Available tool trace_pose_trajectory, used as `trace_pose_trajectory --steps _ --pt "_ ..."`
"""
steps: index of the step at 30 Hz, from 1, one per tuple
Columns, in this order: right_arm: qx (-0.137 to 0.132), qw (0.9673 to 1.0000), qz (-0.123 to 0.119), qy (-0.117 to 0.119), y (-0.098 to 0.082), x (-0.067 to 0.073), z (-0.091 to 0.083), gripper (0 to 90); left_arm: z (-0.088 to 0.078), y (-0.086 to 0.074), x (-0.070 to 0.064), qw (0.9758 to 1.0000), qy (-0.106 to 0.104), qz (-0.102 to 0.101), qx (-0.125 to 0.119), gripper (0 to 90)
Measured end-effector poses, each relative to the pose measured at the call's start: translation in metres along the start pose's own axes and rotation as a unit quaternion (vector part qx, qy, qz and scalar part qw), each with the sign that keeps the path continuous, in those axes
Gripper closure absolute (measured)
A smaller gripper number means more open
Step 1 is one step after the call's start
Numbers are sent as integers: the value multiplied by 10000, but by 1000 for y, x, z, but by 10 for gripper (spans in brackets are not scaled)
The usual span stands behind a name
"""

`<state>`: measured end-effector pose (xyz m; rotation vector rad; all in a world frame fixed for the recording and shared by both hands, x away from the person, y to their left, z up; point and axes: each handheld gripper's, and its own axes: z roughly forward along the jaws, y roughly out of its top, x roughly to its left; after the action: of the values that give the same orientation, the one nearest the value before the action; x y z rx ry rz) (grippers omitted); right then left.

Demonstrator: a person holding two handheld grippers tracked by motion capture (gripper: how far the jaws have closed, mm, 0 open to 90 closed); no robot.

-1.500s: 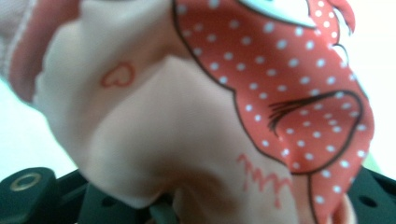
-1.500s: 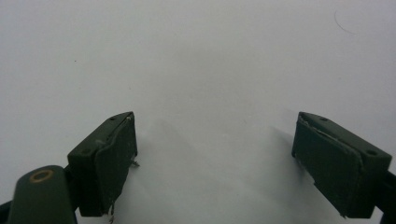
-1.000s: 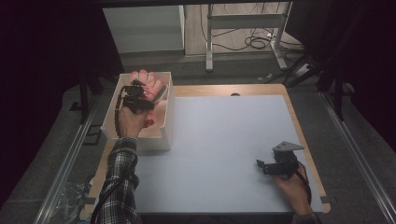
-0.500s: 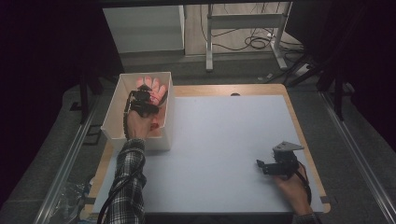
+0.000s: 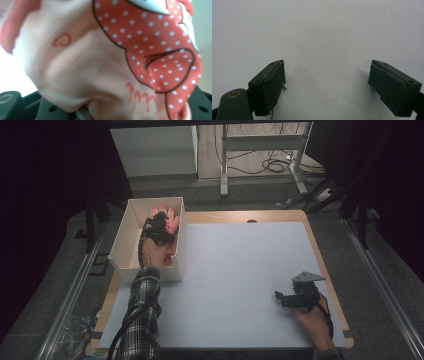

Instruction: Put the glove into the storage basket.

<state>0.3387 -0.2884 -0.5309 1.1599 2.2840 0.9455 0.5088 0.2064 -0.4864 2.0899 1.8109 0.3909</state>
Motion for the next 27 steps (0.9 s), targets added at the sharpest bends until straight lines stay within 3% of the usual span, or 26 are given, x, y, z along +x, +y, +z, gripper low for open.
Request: trace_pose_trajectory --steps 3,5,9,14,22,27 --pt "0 10000 0 0 0 0 0 143 5 1 -3 9999 16 42 149 406" --pt "-1 10000 -2 0 0 0 0 143 13 1 -6 9991 66 186 364 318" --pt "-1 10000 -1 0 0 0 0 143 13 2 -6 9988 105 224 415 190" --pt "0 10000 -2 0 0 0 0 143 11 4 -3 9984 -137 137 534 140" --pt "0 10000 -2 0 0 0 0 143 3 3 -1 9994 -126 74 306 95" --pt "1 10000 -2 0 0 0 0 143 -3 3 -1 9997 -92 142 185 96"
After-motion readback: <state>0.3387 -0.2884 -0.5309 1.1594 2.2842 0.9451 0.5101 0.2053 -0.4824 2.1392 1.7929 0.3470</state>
